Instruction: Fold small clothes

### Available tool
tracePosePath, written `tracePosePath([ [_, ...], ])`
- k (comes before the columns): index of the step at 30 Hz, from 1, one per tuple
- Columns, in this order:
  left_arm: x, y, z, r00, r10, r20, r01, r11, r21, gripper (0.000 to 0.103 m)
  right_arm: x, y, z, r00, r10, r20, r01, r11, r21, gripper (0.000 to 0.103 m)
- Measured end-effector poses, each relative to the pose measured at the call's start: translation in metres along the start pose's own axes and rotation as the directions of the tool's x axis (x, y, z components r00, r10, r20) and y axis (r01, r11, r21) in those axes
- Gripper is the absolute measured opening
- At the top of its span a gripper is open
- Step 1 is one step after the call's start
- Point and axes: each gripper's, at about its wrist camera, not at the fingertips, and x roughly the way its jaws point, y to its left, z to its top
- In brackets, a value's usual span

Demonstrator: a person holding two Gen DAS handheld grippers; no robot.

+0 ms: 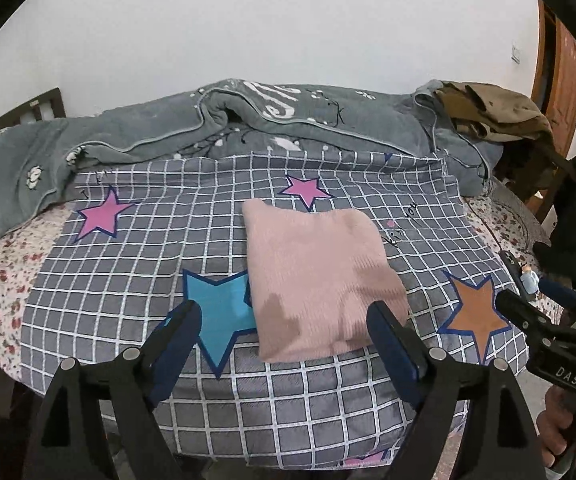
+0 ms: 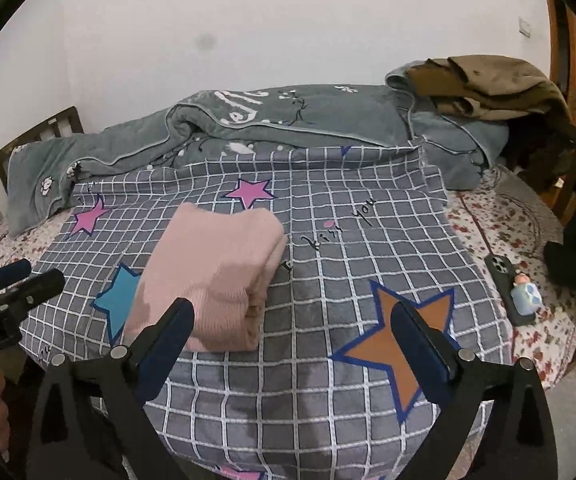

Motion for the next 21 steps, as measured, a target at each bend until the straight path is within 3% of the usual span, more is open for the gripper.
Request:
tracePosePath([
  [21,-0.025,-0.003,-0.010,1.000,0.003,0.029,-0.003,1.000,0.010,0.084,-0.031,-0.005,-0.009,0.999,-0.019,0.032,0.019,1.000,0.008,0.098],
])
